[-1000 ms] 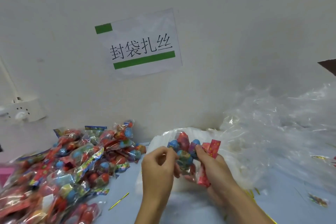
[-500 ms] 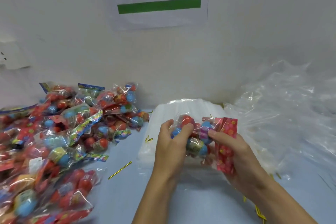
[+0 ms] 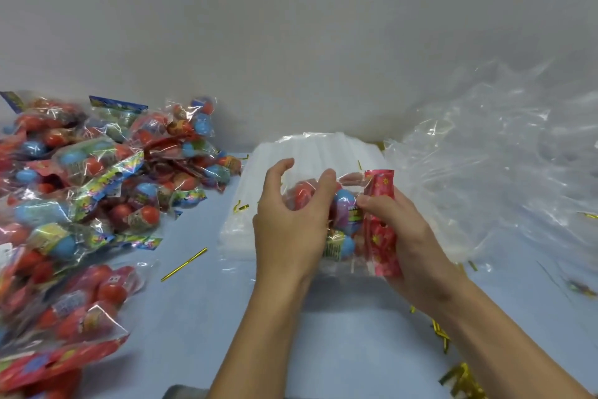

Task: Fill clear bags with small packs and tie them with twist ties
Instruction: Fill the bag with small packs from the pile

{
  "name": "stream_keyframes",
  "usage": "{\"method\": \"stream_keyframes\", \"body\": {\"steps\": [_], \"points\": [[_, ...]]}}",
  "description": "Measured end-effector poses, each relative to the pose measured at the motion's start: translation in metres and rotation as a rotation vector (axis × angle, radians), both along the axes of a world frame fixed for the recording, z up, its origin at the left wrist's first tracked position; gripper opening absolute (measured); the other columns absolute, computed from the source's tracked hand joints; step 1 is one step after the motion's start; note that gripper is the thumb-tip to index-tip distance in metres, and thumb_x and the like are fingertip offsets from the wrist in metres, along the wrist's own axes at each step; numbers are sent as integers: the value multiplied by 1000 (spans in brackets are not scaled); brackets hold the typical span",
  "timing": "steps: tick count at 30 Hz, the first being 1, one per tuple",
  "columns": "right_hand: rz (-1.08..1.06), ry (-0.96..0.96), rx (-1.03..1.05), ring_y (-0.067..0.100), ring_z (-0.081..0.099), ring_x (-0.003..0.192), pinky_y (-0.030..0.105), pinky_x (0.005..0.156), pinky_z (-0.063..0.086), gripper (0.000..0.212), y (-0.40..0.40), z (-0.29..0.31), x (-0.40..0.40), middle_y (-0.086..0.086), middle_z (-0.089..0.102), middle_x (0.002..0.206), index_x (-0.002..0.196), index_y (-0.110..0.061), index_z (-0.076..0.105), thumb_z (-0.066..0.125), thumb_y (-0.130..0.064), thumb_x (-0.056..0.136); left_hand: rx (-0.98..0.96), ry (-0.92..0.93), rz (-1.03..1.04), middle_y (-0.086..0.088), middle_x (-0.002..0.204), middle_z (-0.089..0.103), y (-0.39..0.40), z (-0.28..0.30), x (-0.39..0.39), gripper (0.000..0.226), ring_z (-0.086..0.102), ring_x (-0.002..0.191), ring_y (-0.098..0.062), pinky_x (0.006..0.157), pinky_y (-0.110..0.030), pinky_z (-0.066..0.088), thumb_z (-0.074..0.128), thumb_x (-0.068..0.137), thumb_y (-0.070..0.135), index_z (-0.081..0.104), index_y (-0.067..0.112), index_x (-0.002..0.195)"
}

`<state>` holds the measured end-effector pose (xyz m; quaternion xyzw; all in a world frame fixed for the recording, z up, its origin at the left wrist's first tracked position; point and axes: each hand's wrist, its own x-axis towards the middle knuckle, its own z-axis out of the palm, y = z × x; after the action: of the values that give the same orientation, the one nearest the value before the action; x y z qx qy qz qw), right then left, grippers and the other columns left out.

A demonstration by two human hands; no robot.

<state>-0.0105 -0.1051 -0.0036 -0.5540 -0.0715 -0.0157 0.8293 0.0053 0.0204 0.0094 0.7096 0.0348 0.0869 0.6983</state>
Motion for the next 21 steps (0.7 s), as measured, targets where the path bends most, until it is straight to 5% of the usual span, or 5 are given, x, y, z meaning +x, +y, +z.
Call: {"method": "stream_keyframes", "body": {"steps": [8, 12, 16, 21], "points": [[-176, 4, -219, 25, 74, 99, 45, 88, 57, 53, 15, 2, -3, 9, 77, 103, 112, -11, 68, 60, -55, 85, 349, -284, 189, 10, 72, 62, -19, 1, -10, 26, 62, 72, -14, 66, -34, 52, 59, 89, 52, 48, 28, 87], [-322, -61, -403, 8, 65, 64, 33, 64, 51, 46, 17, 4, -5, -10, 69, 67, 74, -32, 67, 58, -76, 73, 327, -273, 166, 7, 67, 61, -19, 2, -12, 32, 59, 64, -10, 54, -15, 41, 48, 91, 57, 49, 26, 81], [-474, -91, -481, 12, 60, 61, 32, 65, 48, 45, 14, 2, -2, 1, 68, 66, 76, -17, 67, 58, -59, 90, 215, -228, 110, 16, 63, 60, -25, 2, -10, 34, 55, 62, -2, 56, -11, 40, 42, 98, 49, 50, 24, 76], [-608, -102, -471, 21, 60, 65, 27, 61, 48, 39, 6, 0, 2, 5, 66, 68, 76, -14, 64, 59, -48, 94, -12, -88, 34, 11, 84, 70, -36, 0, -10, 23, 66, 77, -1, 70, -18, 52, 52, 91, 50, 59, 34, 106]]}}
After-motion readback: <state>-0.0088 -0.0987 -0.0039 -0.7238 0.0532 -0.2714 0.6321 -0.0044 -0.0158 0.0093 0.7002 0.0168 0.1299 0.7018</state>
